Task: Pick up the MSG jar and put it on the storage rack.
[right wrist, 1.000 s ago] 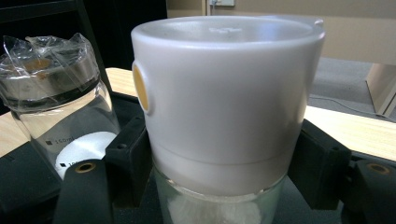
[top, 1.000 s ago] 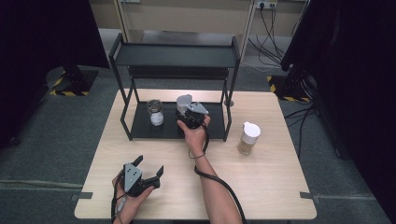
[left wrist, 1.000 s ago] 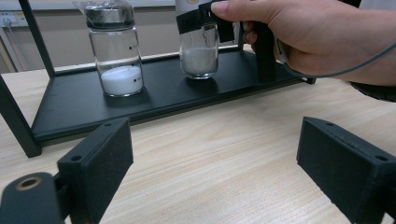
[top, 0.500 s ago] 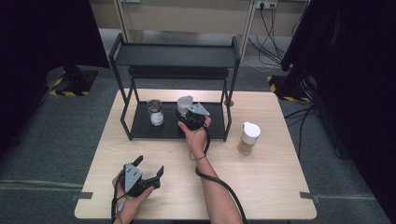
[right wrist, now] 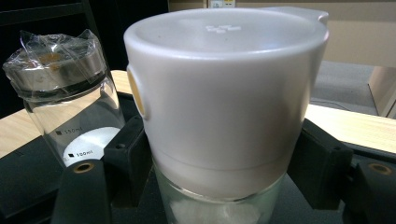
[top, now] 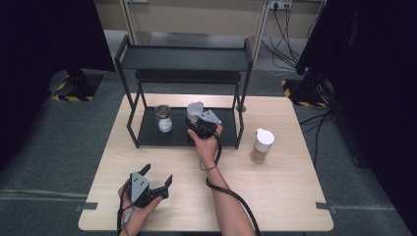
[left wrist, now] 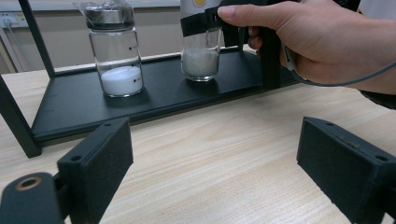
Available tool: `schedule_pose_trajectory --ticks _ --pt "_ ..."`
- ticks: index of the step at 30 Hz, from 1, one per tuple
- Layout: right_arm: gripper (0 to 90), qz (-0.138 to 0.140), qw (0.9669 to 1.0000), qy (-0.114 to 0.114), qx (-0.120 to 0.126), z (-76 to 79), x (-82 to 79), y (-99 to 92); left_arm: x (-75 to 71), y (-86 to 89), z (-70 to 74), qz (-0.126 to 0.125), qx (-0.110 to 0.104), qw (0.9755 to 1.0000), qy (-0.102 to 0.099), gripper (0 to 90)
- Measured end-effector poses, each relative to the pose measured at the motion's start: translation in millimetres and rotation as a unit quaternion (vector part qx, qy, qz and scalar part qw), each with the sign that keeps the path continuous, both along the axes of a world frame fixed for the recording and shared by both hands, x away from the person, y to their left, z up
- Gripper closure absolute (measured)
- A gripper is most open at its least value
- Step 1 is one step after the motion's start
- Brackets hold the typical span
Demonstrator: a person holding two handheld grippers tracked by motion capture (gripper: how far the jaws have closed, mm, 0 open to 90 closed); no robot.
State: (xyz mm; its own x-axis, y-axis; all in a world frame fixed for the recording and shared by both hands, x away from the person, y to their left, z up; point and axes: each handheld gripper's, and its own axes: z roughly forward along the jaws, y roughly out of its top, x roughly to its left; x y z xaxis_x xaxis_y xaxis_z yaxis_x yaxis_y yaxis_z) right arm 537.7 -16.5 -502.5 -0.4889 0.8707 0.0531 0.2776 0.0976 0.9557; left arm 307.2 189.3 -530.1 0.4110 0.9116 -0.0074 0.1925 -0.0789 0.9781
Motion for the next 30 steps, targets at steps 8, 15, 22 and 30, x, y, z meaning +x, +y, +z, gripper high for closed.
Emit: schedule_pose_trajectory --ticks 8,15,22,30 --pt "28.4 0.003 1.0000 0.007 0.004 -1.0 0.1 1.0 -0.1 0.0 0.0 0.000 0.000 1.0000 0.000 10.1" --pt "25.6 0.003 0.9999 0.012 0.004 -2.4 0.3 1.6 -0.2 0.1 -0.1 0.000 -0.001 1.0000 0.000 10.1" --pt "22.4 0.003 0.9998 0.017 0.001 -2.7 0.3 0.6 -0.2 0.0 0.0 0.000 0.000 1.0000 0.000 10.1" --pt "15.8 0.005 0.9996 0.029 0.002 -5.2 -0.7 -1.7 -0.1 -0.2 0.1 0.000 0.001 1.0000 0.000 10.1"
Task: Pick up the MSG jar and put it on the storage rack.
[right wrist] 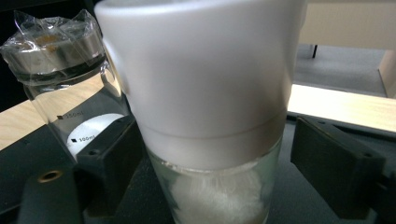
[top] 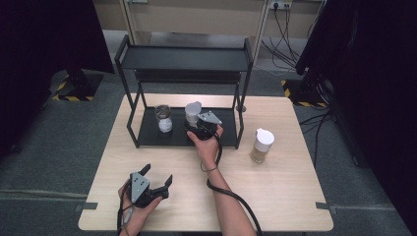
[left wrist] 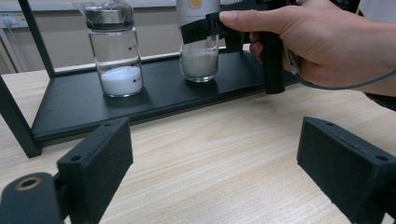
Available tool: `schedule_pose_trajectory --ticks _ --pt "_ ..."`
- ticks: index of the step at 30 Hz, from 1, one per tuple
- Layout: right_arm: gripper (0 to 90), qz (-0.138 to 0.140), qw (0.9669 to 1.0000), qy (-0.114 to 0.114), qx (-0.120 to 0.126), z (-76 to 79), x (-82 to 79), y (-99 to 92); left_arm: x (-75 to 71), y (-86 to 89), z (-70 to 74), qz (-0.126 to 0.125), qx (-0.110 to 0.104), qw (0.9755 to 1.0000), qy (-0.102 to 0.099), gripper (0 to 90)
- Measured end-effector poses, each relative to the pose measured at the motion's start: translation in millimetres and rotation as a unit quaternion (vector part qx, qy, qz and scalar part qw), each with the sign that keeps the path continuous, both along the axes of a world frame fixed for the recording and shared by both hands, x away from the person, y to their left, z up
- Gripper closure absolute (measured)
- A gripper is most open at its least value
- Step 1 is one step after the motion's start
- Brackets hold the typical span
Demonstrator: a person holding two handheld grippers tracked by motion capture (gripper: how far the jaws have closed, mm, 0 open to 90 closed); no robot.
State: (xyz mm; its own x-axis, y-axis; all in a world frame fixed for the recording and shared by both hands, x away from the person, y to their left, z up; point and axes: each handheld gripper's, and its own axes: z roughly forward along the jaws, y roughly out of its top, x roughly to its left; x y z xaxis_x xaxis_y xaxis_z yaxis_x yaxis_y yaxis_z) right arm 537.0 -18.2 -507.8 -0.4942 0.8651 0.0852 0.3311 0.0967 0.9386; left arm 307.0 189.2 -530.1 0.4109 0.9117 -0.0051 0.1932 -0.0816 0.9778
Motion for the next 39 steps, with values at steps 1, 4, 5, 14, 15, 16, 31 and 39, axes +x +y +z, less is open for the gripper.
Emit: schedule_pose_trajectory --ticks 1,4,5,14,15,16,31,39 --pt "14.9 0.000 1.0000 0.001 0.001 -0.4 -0.2 -0.3 0.0 0.0 0.0 0.000 0.000 1.0000 0.000 10.1" --pt "12.3 -0.006 1.0000 0.005 0.004 -1.2 -1.0 -2.0 -0.1 0.0 0.0 0.000 0.001 1.0000 0.000 10.1" --pt "11.8 -0.006 0.9999 0.006 0.005 -1.2 -1.4 -2.6 -0.1 -0.1 0.0 0.000 0.001 1.0000 0.000 10.1" --pt "7.5 -0.002 0.9999 0.016 0.005 1.7 -5.4 -5.8 -0.2 -0.4 0.0 0.000 0.002 1.0000 -0.001 10.1" --pt "7.2 -0.002 0.9998 0.017 0.005 1.6 -5.8 -6.0 -0.2 -0.4 0.0 0.000 0.002 1.0000 -0.001 10.1" --pt "6.8 -0.002 0.9998 0.018 0.005 1.3 -6.3 -6.5 -0.1 -0.4 0.0 0.000 0.002 1.0000 -0.001 10.1" --pt "2.9 0.004 0.9998 0.017 0.000 2.7 -15.3 -10.6 -0.1 -0.2 0.0 0.001 0.001 1.0000 0.000 10.1" --pt "2.0 0.005 0.9998 0.017 -0.006 2.9 -21.8 -14.3 -0.1 -0.3 0.0 0.001 0.001 1.0000 -0.001 10.1"
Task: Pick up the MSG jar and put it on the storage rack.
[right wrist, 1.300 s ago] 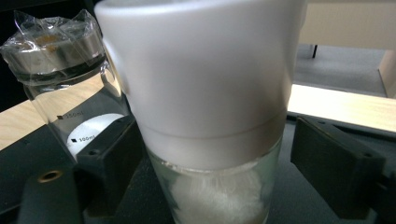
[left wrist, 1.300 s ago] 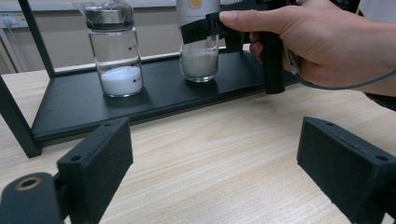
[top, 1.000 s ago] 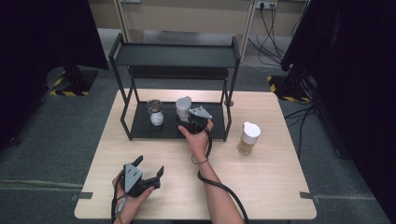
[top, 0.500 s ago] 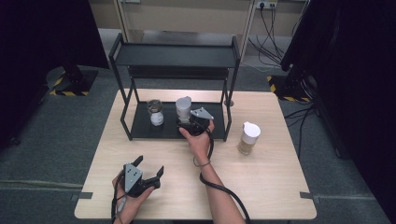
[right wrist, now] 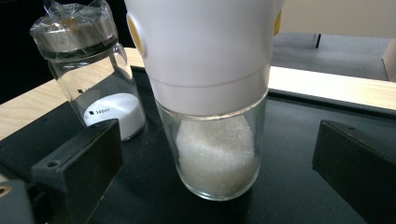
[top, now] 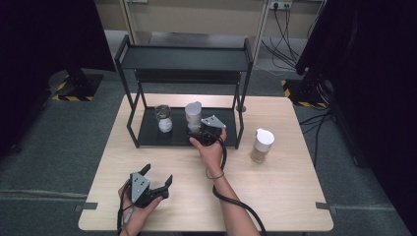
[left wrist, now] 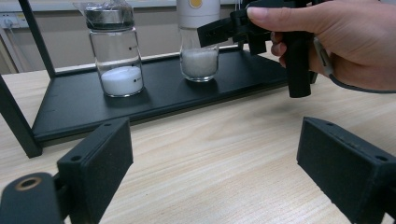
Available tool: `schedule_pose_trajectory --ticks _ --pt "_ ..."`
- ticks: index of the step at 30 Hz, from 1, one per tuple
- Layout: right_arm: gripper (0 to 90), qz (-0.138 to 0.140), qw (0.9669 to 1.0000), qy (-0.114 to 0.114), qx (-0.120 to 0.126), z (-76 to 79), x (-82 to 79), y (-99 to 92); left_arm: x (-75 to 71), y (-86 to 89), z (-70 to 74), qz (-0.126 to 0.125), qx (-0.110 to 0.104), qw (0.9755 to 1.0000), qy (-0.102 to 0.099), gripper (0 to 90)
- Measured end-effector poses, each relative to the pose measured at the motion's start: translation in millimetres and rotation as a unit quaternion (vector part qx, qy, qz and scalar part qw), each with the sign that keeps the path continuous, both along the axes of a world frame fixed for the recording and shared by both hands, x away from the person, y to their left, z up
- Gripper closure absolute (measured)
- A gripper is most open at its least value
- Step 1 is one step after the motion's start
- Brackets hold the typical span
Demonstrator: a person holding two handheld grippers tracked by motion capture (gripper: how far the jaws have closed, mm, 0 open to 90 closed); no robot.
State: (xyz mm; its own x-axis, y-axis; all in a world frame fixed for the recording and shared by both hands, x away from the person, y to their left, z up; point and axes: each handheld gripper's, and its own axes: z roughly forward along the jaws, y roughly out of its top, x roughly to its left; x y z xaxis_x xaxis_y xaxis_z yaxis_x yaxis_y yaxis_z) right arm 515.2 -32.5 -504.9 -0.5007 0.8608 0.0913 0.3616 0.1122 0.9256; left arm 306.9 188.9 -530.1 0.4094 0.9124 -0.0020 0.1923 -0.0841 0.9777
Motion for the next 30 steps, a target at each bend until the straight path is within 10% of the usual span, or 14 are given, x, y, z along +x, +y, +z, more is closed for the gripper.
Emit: schedule_pose_trajectory --ticks 30 --pt "1.7 0.020 0.9997 -0.011 0.000 16.0 -26.9 -12.2 -0.1 -0.1 -0.1 0.001 0.000 1.0000 -0.001 10.1"
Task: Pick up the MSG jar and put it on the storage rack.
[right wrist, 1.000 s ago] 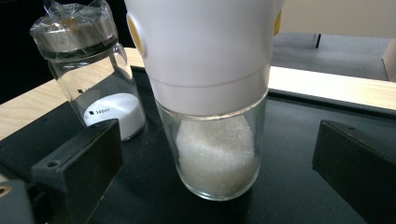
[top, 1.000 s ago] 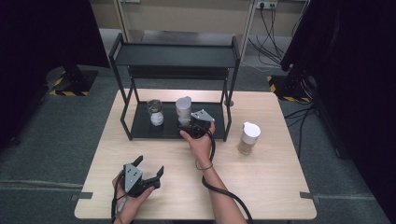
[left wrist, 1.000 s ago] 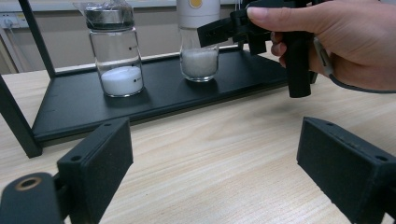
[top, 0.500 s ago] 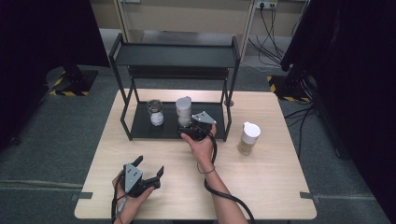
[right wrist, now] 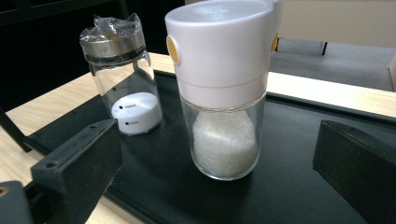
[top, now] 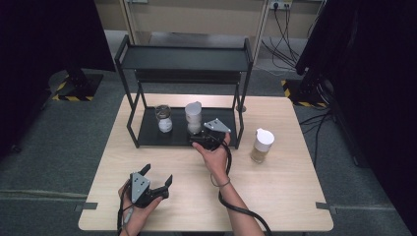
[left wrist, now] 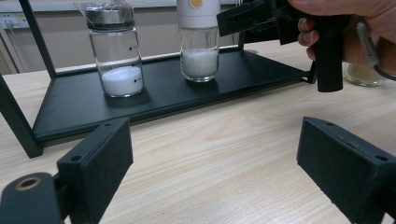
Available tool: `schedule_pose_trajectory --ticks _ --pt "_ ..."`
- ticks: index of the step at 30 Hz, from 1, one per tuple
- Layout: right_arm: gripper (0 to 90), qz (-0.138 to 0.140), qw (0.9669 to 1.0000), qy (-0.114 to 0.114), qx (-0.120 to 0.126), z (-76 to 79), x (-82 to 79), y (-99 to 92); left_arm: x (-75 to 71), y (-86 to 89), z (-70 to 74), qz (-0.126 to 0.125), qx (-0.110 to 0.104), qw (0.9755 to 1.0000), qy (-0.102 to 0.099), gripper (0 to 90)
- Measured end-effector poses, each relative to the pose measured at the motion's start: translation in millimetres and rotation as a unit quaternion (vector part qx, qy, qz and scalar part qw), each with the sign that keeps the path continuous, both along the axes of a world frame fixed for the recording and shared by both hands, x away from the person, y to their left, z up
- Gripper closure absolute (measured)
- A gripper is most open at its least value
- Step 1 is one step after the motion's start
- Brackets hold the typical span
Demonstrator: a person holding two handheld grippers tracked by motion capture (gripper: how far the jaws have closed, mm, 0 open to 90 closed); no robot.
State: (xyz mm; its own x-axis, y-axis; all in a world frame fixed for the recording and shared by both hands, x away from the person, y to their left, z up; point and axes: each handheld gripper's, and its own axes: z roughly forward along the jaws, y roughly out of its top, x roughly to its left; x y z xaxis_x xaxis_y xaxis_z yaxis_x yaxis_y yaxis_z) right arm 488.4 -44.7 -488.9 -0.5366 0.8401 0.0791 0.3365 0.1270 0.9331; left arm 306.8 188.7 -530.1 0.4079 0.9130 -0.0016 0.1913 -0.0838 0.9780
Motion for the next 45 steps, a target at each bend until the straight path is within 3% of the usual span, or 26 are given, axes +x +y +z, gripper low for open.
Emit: schedule_pose_trajectory --ticks 45 --pt "1.8 0.018 0.9998 -0.002 -0.003 0.7 -42.3 -21.3 -0.3 -0.3 0.0 0.001 0.001 1.0000 -0.001 10.1"
